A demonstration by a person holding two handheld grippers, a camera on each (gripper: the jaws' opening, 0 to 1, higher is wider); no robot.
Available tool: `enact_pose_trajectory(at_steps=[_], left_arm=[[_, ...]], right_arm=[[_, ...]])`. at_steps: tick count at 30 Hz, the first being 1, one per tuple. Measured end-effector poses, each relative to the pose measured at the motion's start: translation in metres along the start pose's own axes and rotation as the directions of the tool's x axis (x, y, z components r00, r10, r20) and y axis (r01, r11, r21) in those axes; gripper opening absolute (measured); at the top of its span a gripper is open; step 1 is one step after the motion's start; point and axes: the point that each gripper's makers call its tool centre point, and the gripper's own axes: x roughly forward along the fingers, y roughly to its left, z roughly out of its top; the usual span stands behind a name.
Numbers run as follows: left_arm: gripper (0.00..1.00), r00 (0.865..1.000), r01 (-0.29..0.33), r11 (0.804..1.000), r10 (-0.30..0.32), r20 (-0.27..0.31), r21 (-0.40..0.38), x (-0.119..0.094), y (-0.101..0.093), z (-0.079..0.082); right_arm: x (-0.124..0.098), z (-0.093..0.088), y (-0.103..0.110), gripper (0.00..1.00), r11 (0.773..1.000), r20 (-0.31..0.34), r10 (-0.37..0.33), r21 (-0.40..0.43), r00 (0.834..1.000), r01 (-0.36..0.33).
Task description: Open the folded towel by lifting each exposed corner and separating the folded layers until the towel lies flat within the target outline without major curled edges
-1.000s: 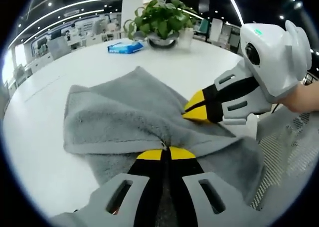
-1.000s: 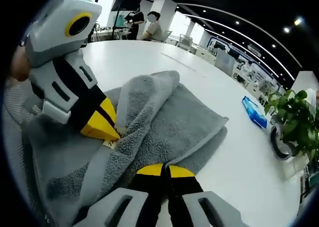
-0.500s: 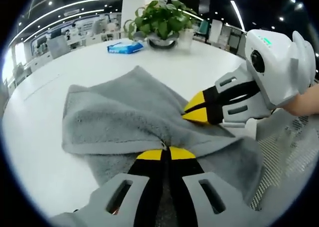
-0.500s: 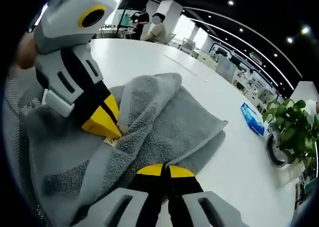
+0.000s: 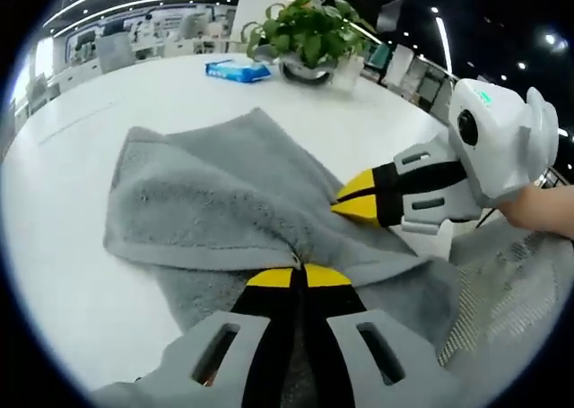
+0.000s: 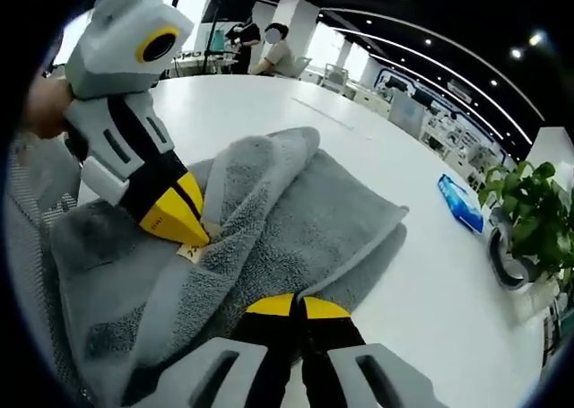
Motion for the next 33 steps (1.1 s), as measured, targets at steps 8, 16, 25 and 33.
enact_pose_trajectory(at_steps=[8,16,25,33], left_arm=[[0.01,1.000,-0.011,1.000,0.011,0.000,0.003,0.0003,0.0019,-0.0019],[0.01,1.000,-0.017,1.000,0.017,0.005,0.020,0.0000,0.0031,-0.0020],[0.01,0.999,-0.031,0.999,0.031,-0.014,0.027,0.0001,0.0026,-0.0018],[0.01,0.999,-0.045,0.999,0.045,-0.029,-0.016,-0.0004,0.0025,-0.0017]], right_arm=[[0.0005,0.0003,0.0004,0.00,1.000,0.008,-0.003,-0.010,1.000,0.003],[0.0000,0.0015,0.0022,0.00,0.998,0.013,-0.021,-0.062,1.000,0.022],[-0.0009,0.0021,0.0025,0.00,0.998,0.049,-0.026,-0.061,0.998,0.029],[-0.0012,0.0024,0.0021,0.00,0.998,0.065,-0.016,-0.067,0.998,0.021]])
